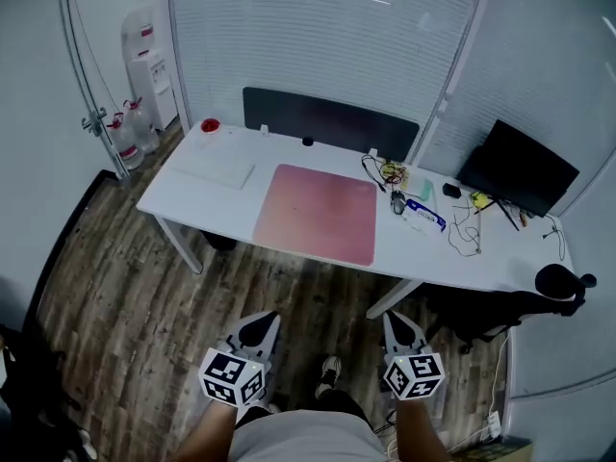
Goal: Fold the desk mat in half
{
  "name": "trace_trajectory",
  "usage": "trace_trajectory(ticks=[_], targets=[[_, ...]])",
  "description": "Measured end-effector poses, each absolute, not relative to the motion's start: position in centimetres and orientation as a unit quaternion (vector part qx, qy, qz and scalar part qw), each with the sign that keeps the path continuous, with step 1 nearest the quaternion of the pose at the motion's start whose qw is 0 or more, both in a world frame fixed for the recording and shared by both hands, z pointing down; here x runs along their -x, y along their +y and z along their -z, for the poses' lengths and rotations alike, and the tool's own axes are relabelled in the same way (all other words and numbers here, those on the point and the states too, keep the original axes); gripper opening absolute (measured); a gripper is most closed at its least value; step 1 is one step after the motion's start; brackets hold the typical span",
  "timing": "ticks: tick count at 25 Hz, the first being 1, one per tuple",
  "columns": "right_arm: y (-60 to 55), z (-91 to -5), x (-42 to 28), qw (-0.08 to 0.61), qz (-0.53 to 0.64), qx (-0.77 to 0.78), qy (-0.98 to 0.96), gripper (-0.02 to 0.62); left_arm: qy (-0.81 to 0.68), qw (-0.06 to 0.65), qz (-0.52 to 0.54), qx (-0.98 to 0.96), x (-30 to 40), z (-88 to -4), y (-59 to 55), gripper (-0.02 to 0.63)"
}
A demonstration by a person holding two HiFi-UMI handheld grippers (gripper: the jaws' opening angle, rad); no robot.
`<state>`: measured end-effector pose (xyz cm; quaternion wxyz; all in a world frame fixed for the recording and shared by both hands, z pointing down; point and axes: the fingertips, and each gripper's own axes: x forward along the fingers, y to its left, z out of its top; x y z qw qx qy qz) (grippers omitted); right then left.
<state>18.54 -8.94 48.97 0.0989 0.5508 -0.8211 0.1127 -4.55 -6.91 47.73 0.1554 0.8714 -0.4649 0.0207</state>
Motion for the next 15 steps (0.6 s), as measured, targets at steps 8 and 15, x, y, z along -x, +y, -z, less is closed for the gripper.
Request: trace_trajectory(ticks=[8, 15], targets=[[-21.4, -48.7, -25.1, 0.087, -0.121, -0.540, -0.828, 0.052, -0.486, 0.149, -0.035, -0.861, -1.0, -46.6, -18.4, 0.011], [-27.4, -53.3, -28.5, 0.103, -0.181, -0.535, -0.819, 0.052, -0.487, 0.162, -0.061, -0.856, -4.7, -47.8, -24.3, 0.011]])
